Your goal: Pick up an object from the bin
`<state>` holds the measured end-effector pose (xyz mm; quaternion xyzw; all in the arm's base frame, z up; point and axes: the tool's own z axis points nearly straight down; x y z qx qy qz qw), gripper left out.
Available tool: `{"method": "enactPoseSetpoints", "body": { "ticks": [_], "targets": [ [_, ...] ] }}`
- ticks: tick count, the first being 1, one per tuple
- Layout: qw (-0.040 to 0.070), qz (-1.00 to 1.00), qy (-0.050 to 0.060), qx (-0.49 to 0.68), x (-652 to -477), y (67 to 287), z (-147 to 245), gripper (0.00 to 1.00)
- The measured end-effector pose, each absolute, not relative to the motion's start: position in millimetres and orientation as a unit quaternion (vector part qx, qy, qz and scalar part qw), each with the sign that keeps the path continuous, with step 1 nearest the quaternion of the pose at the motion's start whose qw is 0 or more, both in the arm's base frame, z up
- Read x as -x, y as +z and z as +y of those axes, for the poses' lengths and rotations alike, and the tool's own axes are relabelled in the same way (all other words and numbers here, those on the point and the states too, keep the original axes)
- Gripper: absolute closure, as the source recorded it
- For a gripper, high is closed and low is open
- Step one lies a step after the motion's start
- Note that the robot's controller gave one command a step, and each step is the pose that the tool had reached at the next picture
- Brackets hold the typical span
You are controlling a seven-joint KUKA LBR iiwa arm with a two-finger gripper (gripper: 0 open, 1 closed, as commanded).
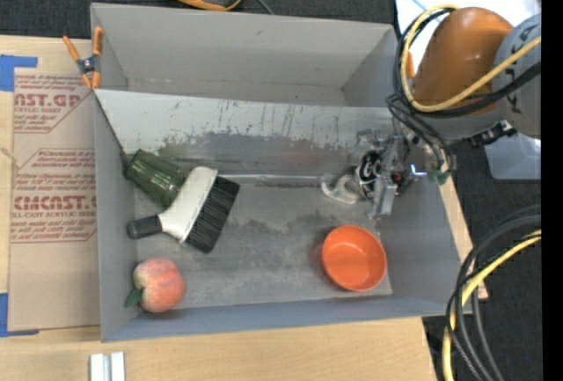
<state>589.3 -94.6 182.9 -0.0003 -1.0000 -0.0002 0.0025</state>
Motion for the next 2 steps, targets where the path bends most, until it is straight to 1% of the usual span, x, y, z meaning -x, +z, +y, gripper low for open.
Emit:
{"method": "enactPoseSetpoints", "body": {
  "ticks": [1,2],
  "targets": [
    [-0.001,-1.000,0.000,0.000,-591.1,187.2,-94.3,0.00],
    [0.001,-0.978,-0.001,-0.208,-517.2,76.1,-88.2,0.00]
  ]
}}
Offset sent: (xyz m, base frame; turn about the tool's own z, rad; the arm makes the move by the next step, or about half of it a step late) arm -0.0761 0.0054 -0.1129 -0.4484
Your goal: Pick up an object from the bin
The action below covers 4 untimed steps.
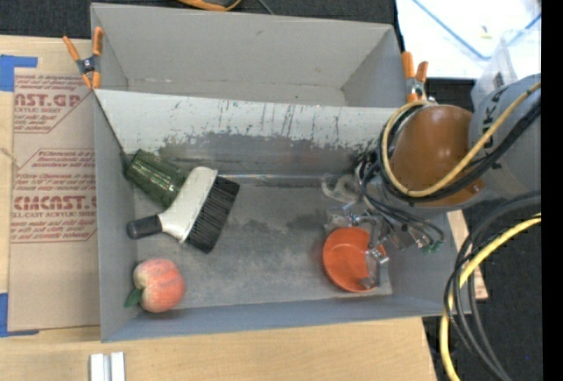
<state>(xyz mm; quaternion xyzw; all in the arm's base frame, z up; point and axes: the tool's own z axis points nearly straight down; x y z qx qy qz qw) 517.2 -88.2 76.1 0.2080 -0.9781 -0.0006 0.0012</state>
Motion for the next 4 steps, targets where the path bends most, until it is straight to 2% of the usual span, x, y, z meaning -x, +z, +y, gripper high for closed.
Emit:
{"method": "enactPoseSetpoints", "body": {
  "ticks": [1,2,3,4],
  "targets": [
    [-0.004,-0.993,0.001,-0.121,-511.8,134.0,-74.8,0.00],
    [0.007,-0.978,-0.003,-0.210,-511.6,73.1,-84.3,0.00],
    [-0.016,-0.974,0.004,-0.228,-487.8,73.6,-66.4,0.00],
    [-0.001,-0.977,-0.001,-0.212,-509.0,74.1,-80.3,1.00]
  ]
}}
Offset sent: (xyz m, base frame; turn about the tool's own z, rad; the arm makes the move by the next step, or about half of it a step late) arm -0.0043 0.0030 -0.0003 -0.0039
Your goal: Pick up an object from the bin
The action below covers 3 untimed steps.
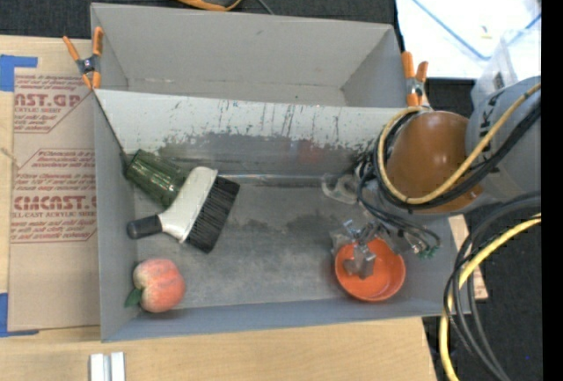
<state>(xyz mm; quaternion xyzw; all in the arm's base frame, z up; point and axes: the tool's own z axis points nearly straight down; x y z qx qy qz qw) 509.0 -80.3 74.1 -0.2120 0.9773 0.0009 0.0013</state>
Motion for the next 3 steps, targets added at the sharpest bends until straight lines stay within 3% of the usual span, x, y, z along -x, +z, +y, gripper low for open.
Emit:
{"method": "enactPoseSetpoints", "body": {
  "ticks": [1,3],
  "targets": [
    [0.001,0.977,0.001,0.212,-508.9,74.1,-80.2,1.00],
    [-0.002,0.977,0.003,0.212,-507.2,145.6,-78.2,1.00]
  ]
}}
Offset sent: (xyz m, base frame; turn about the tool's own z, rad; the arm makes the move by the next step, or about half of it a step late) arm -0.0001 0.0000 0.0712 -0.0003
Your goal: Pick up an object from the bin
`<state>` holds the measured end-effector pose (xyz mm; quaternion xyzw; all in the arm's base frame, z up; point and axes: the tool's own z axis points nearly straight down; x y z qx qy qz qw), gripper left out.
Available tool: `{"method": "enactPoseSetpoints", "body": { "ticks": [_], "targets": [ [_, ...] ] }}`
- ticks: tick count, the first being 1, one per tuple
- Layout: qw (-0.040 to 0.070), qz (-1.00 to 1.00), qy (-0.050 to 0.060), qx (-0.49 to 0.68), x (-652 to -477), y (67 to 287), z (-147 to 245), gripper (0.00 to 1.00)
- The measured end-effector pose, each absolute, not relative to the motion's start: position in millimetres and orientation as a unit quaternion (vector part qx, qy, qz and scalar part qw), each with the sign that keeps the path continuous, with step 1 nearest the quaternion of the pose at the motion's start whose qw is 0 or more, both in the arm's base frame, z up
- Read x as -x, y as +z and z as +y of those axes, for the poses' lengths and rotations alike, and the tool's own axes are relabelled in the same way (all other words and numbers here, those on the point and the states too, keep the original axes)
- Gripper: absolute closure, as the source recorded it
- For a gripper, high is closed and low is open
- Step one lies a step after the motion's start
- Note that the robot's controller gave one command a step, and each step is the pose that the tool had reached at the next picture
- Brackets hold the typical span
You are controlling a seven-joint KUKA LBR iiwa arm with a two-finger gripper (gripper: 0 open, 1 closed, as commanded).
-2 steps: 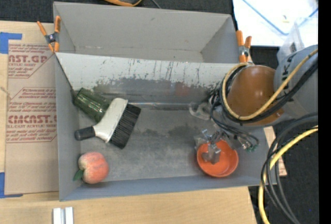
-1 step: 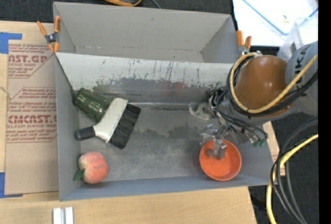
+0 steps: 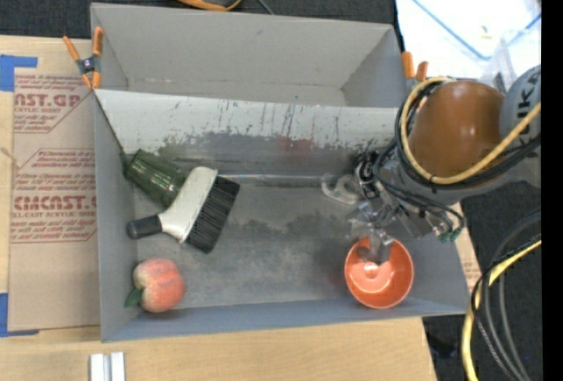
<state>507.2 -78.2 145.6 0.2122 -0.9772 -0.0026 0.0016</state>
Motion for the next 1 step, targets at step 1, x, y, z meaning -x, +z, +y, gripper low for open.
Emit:
{"method": "enactPoseSetpoints", "body": {
  "ticks": [1],
  "targets": [
    [0.001,-0.977,-0.002,-0.212,-507.4,161.3,-78.3,1.00]
  ]
}}
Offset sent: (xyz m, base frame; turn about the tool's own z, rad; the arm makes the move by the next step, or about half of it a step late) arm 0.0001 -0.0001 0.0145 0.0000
